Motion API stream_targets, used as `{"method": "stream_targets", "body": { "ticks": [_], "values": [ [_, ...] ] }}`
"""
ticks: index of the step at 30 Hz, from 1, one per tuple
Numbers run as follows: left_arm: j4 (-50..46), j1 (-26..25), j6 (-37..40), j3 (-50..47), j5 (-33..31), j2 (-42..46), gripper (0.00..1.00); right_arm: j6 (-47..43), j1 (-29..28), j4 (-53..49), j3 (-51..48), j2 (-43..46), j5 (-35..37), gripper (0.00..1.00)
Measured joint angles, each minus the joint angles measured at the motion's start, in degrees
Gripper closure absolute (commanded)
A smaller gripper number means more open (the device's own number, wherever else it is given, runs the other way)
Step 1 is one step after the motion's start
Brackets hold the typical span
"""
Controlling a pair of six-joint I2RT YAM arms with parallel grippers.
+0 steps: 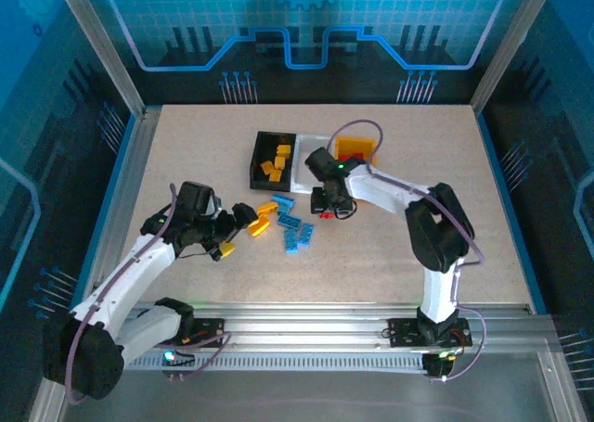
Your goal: Sort the legos into containers by color
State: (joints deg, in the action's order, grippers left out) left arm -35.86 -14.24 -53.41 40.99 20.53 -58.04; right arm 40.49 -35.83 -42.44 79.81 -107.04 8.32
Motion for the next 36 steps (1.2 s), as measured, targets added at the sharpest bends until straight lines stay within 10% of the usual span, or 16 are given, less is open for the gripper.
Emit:
{"method": "stream_targets", "body": {
  "ticks": [8,26,36],
  "values": [
    [-2.45,2.10,1.84,2.27,-1.22,-1.68,0.01,-1.79,10.01,-1.25,0.79,8.55,-2.01,0.59],
    [-12.24,2.25,13.92,15.15,-4.96,-13.35,0.01,-6.49,17.81,-4.04,18.36,-9.60,-7.13,0.56],
    [-17.70,0.22,27.36,22.77,-11.39,-21.29,0.01,-7.04,17.99,-5.16,19.19,-10.19,-7.28,0.33]
  ]
}}
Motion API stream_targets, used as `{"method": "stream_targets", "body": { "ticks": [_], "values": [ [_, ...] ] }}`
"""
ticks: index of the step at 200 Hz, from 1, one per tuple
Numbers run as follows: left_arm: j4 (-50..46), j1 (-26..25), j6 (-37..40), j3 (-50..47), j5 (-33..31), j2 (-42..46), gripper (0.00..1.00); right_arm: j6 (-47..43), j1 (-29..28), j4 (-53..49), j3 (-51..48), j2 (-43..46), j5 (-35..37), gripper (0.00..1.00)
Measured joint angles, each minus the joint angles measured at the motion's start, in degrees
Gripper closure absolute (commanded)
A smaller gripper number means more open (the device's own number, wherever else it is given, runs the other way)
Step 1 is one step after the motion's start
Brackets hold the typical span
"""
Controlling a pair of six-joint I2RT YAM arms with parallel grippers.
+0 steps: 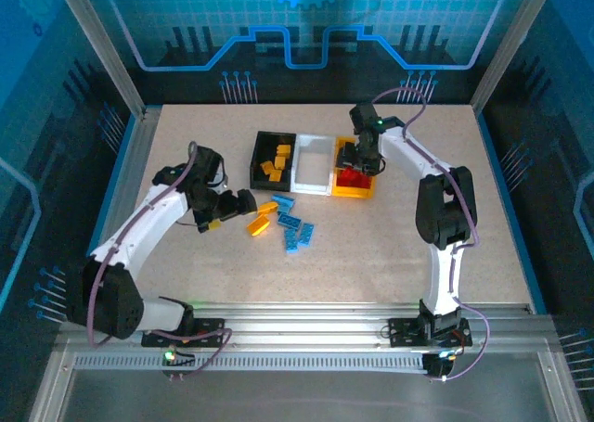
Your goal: Sort the legos into containers by color
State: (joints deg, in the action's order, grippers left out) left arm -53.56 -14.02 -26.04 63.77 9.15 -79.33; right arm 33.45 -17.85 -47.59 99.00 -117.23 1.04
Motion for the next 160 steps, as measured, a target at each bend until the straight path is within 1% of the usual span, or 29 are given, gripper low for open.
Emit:
{"method": "stream_targets", "body": {
  "ticks": [5,21,32,44,57,69,85,111,136,160],
  "values": [
    [-0.02,-0.57,0.92,0.57,-0.44,-0.74,0.01,0.02,0.07,-0.17,0.00,0.20,0.00,0.33],
    [-0.39,-4.85,5.57,4.24,-3.74,-5.33,0.02,-0.11,0.44,-0.33,-0.81,1.68,0.00,0.31],
    [-0.31,-6.93,7.56,5.97,-5.18,-7.87,0.03,-0.11,0.70,-0.52,-1.75,3.48,0.00,0.31],
    [-0.13,-9.35,10.54,7.58,-7.08,-11.28,0.05,-0.11,1.07,-0.55,-3.50,6.54,-0.09,0.31],
    [0.11,-10.67,13.07,8.33,-8.44,-14.03,0.08,-0.09,1.31,-0.63,-5.90,10.56,-0.24,0.31],
    [0.28,-11.04,14.99,8.39,-9.29,-15.85,0.10,-0.07,1.40,-0.39,-8.46,14.12,-0.70,0.31],
    [0.68,-11.06,17.14,8.39,-10.16,-17.40,0.16,0.09,1.42,-0.44,-11.91,18.64,-1.49,0.30],
    [2.23,-11.06,20.13,8.44,-10.47,-18.84,0.17,0.61,1.42,-0.59,-19.63,24.96,-2.49,0.30],
    [3.52,-11.06,22.12,8.44,-10.47,-21.79,0.21,1.07,1.42,-1.01,-24.90,27.54,-3.06,0.30],
    [4.90,-11.06,23.12,8.07,-10.47,-24.35,0.22,1.49,1.42,-1.33,-27.52,28.83,-3.06,0.30]
  ]
}}
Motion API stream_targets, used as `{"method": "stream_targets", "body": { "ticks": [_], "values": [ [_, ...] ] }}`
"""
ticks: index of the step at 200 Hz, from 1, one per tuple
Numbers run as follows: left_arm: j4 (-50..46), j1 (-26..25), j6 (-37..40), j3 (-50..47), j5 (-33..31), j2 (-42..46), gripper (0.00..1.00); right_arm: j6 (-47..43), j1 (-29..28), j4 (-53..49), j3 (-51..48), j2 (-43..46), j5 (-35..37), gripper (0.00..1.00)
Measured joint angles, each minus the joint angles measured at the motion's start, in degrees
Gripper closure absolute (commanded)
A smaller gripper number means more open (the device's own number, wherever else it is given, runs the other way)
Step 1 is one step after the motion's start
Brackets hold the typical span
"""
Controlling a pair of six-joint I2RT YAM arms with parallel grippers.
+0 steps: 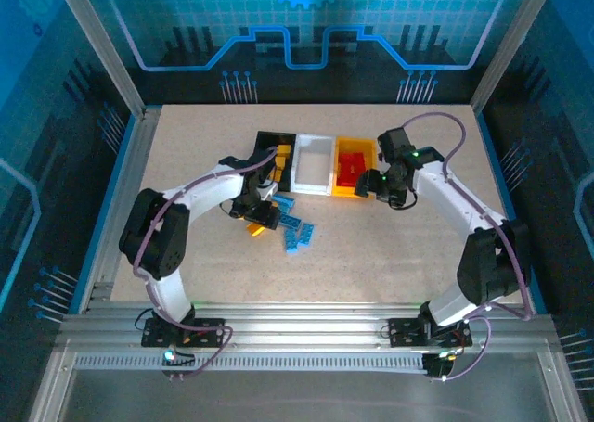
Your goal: Sort the legos into containers by color
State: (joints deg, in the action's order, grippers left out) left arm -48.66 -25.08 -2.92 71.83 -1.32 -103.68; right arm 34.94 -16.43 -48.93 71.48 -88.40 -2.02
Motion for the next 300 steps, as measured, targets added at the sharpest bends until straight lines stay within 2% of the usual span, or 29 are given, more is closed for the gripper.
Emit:
{"method": "stream_targets", "body": {
  "ticks": [28,54,111,156,202,243,300],
  "values": [
    [1.16,0.15,0.26,-0.44,-0.20,-2.21,0.22,0.46,0.00,-0.02,-1.44,1.84,0.02,0.30],
    [2.05,0.50,0.37,-0.70,-0.37,-3.43,0.27,1.05,-0.02,0.00,-1.55,2.58,0.02,0.30],
    [3.54,1.09,-0.11,-1.49,-1.07,-5.18,0.50,1.51,-0.04,0.00,-1.66,2.58,0.02,0.30],
    [3.87,1.42,-1.05,-1.97,-2.60,-5.07,0.62,1.25,-0.04,-1.20,1.46,0.02,0.02,0.30],
    [5.90,1.46,-2.34,-4.35,-2.71,-2.91,0.68,1.25,-0.26,-1.07,4.39,-1.99,-0.11,0.30],
    [3.23,1.29,-4.57,-6.69,-1.03,-0.46,0.70,1.46,-1.22,-0.35,3.74,-1.92,-0.37,0.30],
    [1.62,1.86,-10.10,-9.70,4.00,8.74,0.72,2.14,-1.29,0.44,-0.90,0.11,-1.29,0.29]
  ]
}}
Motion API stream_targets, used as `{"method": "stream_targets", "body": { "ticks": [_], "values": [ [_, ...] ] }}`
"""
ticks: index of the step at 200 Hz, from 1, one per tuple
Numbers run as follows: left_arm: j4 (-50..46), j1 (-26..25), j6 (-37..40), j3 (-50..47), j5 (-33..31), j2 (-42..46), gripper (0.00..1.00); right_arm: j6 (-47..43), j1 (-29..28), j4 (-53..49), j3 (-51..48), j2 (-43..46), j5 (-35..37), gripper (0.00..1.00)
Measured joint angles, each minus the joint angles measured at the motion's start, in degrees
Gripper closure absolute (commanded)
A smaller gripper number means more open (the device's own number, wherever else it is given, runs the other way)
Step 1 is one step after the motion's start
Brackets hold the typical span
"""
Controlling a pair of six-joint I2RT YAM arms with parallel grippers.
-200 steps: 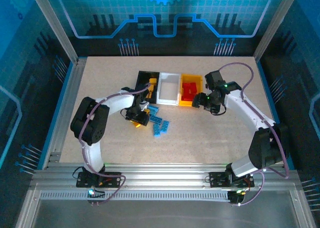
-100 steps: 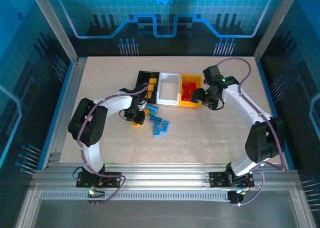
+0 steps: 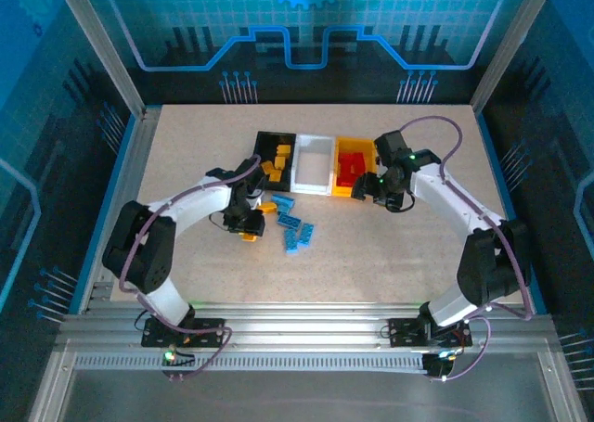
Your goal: Sort the legos into containers by color
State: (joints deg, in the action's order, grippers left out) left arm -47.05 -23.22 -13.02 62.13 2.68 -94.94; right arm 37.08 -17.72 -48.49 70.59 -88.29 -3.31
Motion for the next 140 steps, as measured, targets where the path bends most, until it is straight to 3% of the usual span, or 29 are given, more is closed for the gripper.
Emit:
{"method": "stream_targets", "body": {
  "ticks": [47,85,140],
  "values": [
    [1.03,3.56,-7.06,-5.03,6.12,10.51,0.71,0.24,0.00,0.50,-1.46,2.36,-0.61,0.29],
    [3.76,9.66,-14.86,-8.81,13.29,18.71,0.71,1.07,-0.13,1.49,-4.72,4.02,-1.81,0.29],
    [13.46,17.07,-28.92,-8.20,22.10,18.29,0.70,2.91,-2.71,2.69,-10.01,5.70,-2.99,0.29]
  ]
}}
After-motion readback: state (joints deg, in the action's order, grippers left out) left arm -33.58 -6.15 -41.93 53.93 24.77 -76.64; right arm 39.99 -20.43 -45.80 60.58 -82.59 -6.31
